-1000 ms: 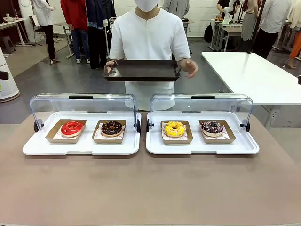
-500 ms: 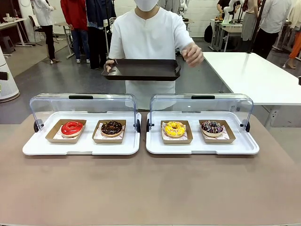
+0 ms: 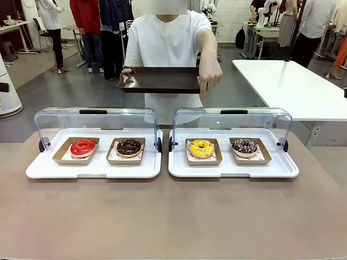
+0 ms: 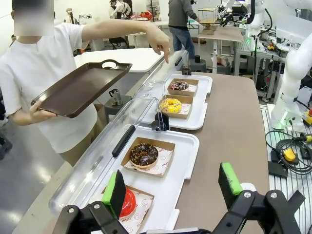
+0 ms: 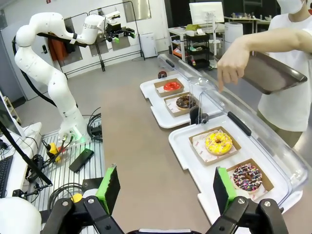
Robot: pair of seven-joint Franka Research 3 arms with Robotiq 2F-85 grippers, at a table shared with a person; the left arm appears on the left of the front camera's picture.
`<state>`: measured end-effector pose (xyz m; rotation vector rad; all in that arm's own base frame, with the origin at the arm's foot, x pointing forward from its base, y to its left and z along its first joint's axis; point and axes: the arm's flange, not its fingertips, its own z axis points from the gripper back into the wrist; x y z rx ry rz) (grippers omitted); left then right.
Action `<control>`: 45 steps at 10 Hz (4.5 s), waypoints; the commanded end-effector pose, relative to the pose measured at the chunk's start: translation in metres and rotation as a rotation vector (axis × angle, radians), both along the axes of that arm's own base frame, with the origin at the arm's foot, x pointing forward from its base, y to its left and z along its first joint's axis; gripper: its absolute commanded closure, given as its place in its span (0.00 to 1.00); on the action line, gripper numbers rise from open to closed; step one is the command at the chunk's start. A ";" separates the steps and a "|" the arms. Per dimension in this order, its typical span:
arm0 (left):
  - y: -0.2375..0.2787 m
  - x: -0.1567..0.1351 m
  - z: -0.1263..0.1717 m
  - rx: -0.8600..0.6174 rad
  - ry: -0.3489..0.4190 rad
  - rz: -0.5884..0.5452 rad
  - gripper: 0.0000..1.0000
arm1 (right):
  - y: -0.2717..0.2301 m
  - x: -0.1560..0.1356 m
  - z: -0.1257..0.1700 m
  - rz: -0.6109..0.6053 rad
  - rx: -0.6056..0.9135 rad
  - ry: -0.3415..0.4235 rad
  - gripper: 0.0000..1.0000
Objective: Provide the desired donut to the person.
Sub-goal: Pick up and lift the Paper togo box containing the Donut pointed at by the person.
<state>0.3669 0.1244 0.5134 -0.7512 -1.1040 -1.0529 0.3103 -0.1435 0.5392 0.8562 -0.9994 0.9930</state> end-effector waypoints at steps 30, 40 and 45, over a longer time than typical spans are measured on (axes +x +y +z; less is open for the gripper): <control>0.000 0.001 0.000 -0.003 -0.008 0.005 0.00 | 0.200 0.035 0.003 0.348 -0.628 0.210 0.00; 0.000 0.001 0.000 -0.003 -0.008 0.005 0.00 | 0.279 0.079 -0.097 0.358 -1.044 0.003 0.00; 0.000 0.001 0.000 -0.003 -0.008 0.005 0.00 | 0.283 0.072 -0.084 0.369 -1.058 0.054 0.00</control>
